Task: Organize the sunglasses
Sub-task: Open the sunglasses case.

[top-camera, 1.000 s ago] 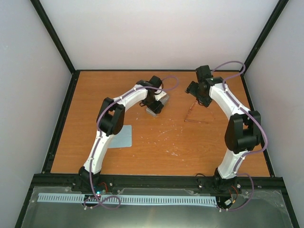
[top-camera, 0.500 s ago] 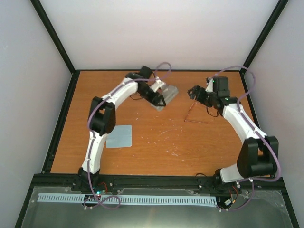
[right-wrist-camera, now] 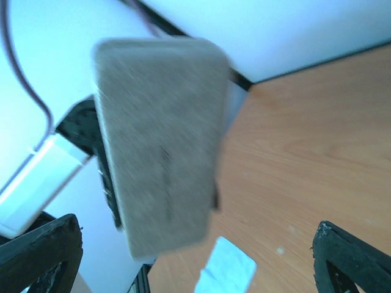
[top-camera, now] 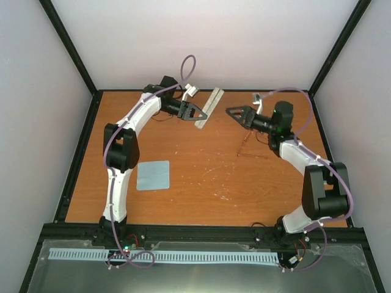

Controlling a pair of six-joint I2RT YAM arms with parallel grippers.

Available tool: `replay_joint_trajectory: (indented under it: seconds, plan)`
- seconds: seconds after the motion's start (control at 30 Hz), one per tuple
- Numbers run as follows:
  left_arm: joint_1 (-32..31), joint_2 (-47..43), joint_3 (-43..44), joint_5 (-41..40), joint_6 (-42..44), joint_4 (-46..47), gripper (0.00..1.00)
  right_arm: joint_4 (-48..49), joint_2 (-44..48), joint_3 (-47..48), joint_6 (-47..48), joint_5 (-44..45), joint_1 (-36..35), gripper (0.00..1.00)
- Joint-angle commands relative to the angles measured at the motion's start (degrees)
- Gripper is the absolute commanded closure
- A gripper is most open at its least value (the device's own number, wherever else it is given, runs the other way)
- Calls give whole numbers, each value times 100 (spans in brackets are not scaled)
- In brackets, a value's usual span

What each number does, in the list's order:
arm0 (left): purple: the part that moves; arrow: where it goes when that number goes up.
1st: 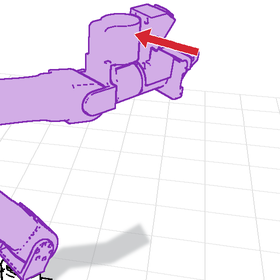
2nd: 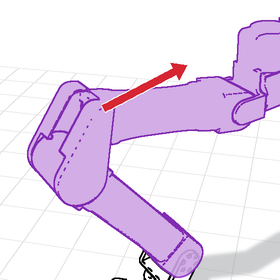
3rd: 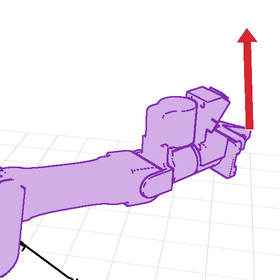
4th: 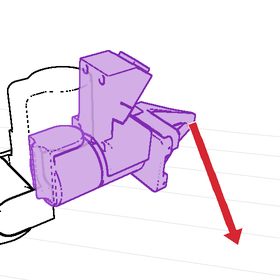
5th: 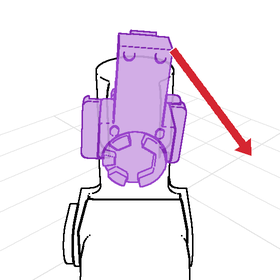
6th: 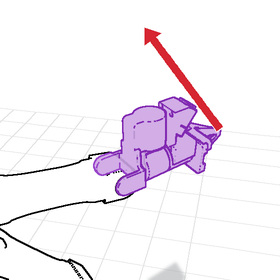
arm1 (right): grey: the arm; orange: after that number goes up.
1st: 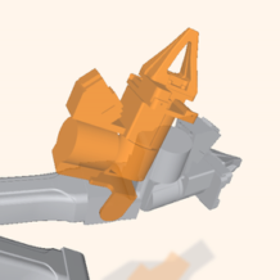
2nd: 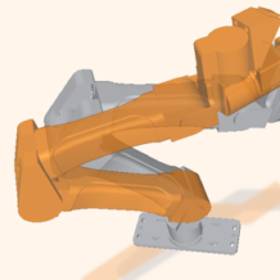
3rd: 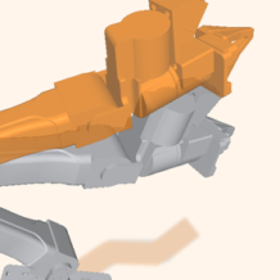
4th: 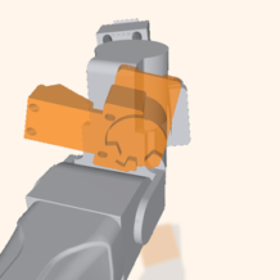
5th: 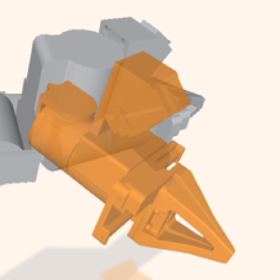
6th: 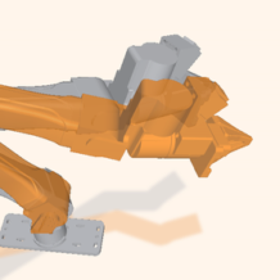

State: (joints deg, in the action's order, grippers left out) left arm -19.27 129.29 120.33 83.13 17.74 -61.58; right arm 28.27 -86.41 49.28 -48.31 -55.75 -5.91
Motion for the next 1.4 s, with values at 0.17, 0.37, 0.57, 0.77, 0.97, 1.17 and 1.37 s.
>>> replay_joint_trajectory:
  seconds: [0.17,0.37,0.57,0.77,0.97,1.17,1.37]
  plan:
    - [-55,-89,-76,1424,-267,426,57,335,-684,1225,206,-378,-551,0]
    - [-70,-118,-175,1800,-897,1026,57,-218,-747,1457,569,-423,-582,0]
    - [-196,-156,-251,2112,-1266,1427,58,-234,-798,1539,661,-402,-577,0]
    - [-274,-173,-328,2279,-1642,1816,59,-146,-989,1669,638,-479,-580,0]
    - [-340,-325,-640,2522,-2286,2570,60,286,-1198,1712,404,-565,-583,3]
    - [-358,-489,-899,2504,-2767,3247,59,843,-1275,1620,23,-633,-582,45]
    - [-338,-529,-955,2098,-2782,3256,1,856,-1214,1531,-11,-645,-581,55]
